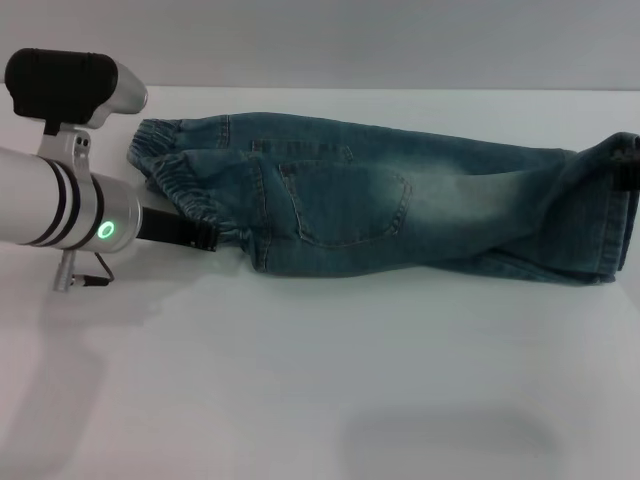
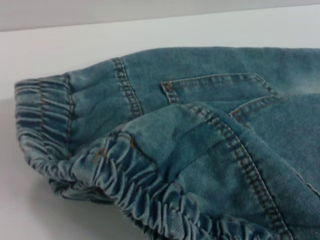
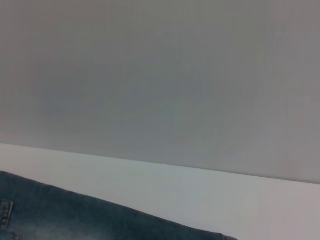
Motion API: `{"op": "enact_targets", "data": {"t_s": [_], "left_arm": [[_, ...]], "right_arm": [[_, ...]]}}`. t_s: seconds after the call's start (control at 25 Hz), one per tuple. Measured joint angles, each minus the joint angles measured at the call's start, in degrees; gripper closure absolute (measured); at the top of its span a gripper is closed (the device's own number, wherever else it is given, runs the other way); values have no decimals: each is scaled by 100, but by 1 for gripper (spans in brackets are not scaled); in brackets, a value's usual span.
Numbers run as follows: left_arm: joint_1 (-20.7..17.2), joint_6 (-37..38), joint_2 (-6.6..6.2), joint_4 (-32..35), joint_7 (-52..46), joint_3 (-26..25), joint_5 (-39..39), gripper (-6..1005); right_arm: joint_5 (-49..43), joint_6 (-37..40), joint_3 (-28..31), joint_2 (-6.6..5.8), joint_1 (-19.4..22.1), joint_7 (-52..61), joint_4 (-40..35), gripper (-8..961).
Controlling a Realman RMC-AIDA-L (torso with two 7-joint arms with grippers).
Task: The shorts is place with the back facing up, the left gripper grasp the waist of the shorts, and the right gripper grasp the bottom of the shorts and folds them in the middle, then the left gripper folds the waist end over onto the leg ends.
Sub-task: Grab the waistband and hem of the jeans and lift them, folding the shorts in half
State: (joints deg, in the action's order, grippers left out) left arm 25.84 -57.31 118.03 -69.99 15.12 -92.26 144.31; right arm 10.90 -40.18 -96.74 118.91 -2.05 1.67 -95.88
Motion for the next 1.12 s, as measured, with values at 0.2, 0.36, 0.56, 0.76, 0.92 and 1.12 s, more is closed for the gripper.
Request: {"op": "enact_targets", "data": {"t_s": [0.2,0.36,0.56,0.76,0.92,1.12], "left_arm": [[-140,22,-6,-263,0,-23,-11,957],[-285,46,-9,-518,112,-176,-112,958],[-371,145,-9,-582,447,-580,-531,958],[-383,383,-8,-590,732,-816,-763,959],[-372,708,-12,-593,930,-952,-956,959],[-272,1042,-16,-528,1185,-1164,-1196,959]], "right_arm": [[-1,0,-3,4,16,0,-5,947],[-28,0,-2,9,35,0,-32,947],[-60,-7,1,9,75,-4,-129,948],[-188,0,39,17,129,-9,-362,947],[-197,76,75,18,135,-10,-428,947],[-246,205,81,18,133,-12,-398,947]]}}
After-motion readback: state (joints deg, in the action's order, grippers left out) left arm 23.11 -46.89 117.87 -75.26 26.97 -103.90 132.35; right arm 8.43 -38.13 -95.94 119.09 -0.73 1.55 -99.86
